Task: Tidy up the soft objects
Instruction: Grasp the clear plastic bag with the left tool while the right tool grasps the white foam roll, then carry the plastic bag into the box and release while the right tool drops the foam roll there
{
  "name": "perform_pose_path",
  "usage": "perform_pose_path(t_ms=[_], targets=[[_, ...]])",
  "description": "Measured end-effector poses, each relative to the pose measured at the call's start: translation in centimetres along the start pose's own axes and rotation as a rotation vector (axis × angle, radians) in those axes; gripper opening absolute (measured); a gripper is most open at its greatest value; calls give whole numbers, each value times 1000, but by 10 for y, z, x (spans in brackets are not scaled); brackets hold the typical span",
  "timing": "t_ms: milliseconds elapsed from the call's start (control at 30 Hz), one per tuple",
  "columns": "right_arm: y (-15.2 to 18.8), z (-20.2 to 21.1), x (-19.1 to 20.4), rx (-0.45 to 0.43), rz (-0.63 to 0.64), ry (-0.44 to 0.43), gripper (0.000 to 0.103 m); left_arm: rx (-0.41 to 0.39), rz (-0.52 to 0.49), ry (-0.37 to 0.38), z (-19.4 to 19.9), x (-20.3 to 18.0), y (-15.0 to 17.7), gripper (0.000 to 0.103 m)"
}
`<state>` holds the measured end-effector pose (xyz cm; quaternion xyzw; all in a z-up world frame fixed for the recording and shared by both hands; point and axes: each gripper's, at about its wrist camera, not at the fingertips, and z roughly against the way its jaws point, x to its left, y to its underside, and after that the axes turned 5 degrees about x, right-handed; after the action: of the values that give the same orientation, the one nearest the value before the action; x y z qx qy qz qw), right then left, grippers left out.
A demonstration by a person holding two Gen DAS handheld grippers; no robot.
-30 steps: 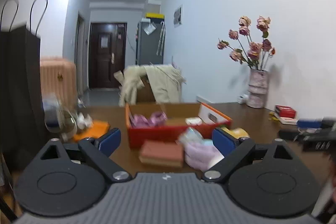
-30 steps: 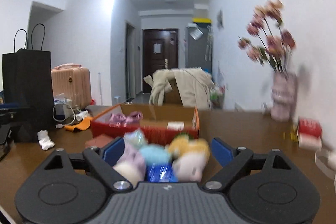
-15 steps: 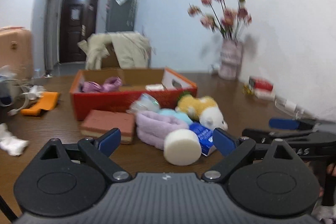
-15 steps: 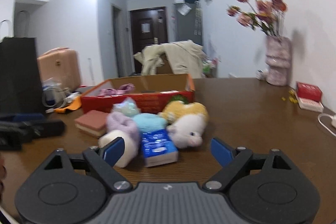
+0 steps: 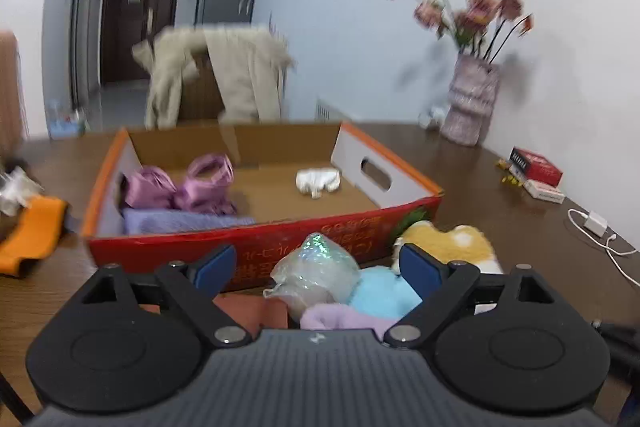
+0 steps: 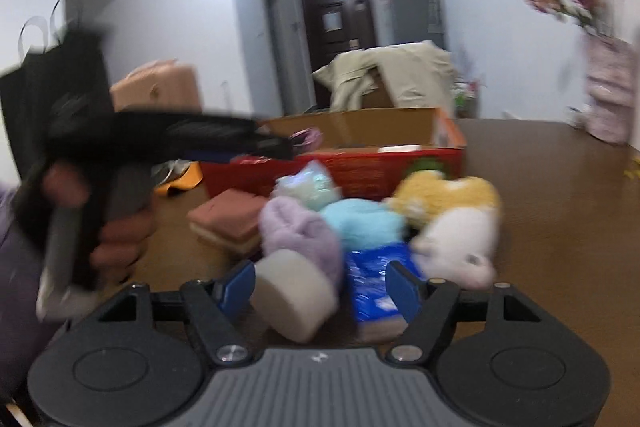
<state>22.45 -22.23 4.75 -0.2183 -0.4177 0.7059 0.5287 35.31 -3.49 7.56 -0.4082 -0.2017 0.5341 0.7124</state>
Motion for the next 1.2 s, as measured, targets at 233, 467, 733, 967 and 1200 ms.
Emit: perform_pose_path(t_ms=[233, 467, 733, 967, 1200], targets=[[-1, -29, 16, 88, 86, -47, 44, 116, 68, 52, -53, 17, 6, 29], [-2, 5, 11, 56, 64, -51, 34, -16, 96, 65, 11, 12, 0, 20], [-16, 53, 1, -78, 5, -33, 34, -134, 61, 13, 91, 5, 2, 20], [-59, 36, -8, -112, 23, -51, 34, -158, 106, -25, 84, 31, -25, 21], [-194, -90, -41, 20, 26, -98, 35, -30, 247, -106, -21, 108, -111, 21]])
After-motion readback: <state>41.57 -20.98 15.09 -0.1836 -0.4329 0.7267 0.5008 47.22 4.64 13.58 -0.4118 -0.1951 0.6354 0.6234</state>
